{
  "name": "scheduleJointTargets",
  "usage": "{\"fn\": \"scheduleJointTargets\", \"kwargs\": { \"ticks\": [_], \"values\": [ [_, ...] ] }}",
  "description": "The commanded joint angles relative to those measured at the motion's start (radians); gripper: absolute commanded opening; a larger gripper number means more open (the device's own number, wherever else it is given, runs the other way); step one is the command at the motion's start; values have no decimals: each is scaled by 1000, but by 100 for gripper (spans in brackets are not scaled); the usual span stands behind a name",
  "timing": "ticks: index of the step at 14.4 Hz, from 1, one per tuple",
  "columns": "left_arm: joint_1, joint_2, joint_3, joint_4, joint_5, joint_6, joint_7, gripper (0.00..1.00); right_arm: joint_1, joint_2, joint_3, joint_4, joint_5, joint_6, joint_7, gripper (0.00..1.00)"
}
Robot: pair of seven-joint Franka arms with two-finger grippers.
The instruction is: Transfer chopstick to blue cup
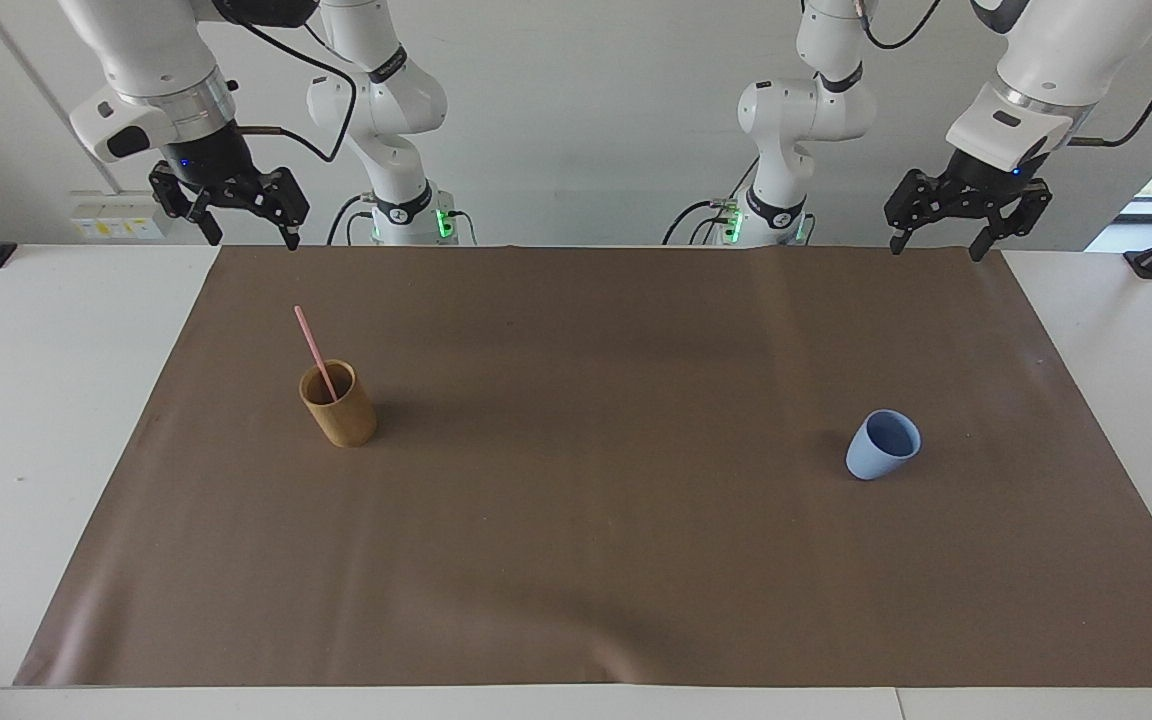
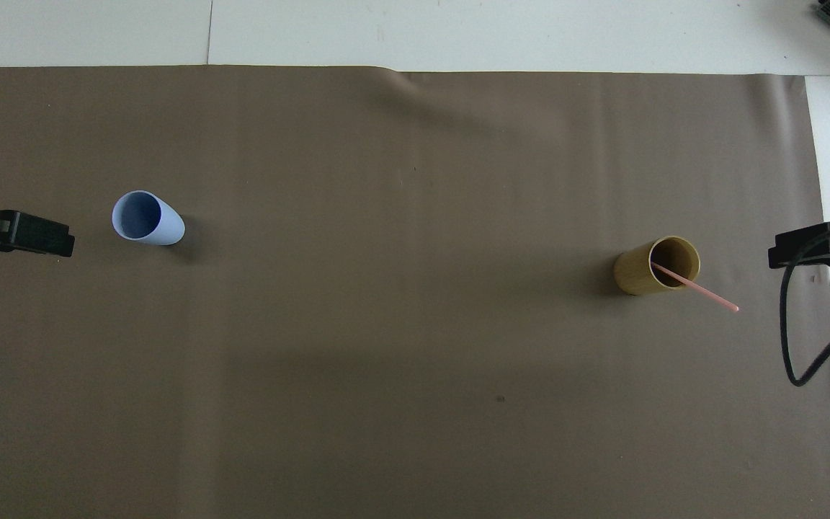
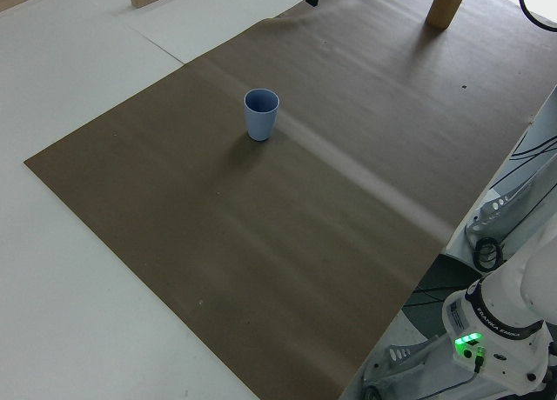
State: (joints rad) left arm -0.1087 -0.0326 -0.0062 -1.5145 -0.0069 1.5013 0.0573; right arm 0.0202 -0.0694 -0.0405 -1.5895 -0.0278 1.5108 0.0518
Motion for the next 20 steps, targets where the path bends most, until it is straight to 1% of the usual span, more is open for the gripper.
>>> {"fn": "scheduleJointTargets", "kwargs": {
  "ticks": [1,9,20],
  "values": [
    [15,-23,-6,-30,-18,22,18,100,-5,-12,1,-13,-1,0,17,100],
    [14,-23,-5,-30,-8,14,55,100,-5,-12,-1,-13,-1,0,17,100],
    [15,-21,-6,-24,-7,11,39,100,-5,-10,-1,-7,-1,-3,13,100]
  ]
}}
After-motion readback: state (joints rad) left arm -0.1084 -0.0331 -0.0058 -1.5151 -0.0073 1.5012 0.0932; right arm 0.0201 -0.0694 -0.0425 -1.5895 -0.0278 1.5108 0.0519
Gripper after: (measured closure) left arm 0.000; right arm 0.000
